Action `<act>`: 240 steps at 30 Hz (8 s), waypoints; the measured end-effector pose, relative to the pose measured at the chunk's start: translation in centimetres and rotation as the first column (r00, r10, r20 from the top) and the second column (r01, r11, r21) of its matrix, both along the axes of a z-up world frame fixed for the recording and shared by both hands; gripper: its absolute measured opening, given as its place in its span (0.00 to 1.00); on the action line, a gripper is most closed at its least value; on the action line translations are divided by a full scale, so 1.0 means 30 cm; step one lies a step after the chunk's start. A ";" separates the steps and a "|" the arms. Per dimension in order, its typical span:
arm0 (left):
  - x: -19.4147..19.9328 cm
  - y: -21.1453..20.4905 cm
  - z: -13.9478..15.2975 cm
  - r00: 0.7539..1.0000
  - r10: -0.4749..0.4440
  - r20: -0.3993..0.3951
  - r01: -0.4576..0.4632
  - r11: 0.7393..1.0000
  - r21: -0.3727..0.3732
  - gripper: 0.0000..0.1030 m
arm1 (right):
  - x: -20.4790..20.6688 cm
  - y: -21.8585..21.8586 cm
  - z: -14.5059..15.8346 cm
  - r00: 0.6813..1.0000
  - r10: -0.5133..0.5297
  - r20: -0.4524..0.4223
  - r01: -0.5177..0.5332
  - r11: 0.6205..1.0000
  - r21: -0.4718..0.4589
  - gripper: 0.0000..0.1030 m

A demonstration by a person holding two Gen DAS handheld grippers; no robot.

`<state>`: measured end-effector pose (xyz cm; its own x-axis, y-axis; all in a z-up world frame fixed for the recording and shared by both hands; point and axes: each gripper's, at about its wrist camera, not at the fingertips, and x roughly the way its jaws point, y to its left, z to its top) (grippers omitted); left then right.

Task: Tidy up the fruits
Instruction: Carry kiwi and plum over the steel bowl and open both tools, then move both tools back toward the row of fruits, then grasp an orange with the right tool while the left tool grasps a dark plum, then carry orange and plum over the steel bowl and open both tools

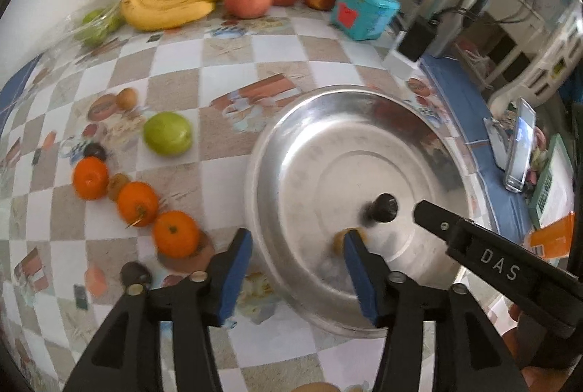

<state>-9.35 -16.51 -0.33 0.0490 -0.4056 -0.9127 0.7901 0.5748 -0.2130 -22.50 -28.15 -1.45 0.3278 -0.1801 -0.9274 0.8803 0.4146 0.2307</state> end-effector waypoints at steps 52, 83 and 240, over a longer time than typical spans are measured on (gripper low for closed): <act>0.283 0.367 -0.010 0.868 0.495 -0.044 -0.496 0.868 -0.025 0.92 | 0.146 0.166 0.007 0.974 0.226 -0.017 -0.226 0.969 -0.101 0.79; 0.447 0.553 -0.090 0.854 0.492 0.171 -0.515 0.847 0.133 0.92 | 0.442 0.414 0.041 0.859 0.508 0.064 -0.488 0.850 -0.198 0.94; 0.094 -0.121 -0.019 0.994 0.068 -0.087 -0.077 0.990 -0.114 0.48 | 0.027 -0.082 -0.006 0.998 0.055 0.004 -0.054 0.993 -0.103 0.39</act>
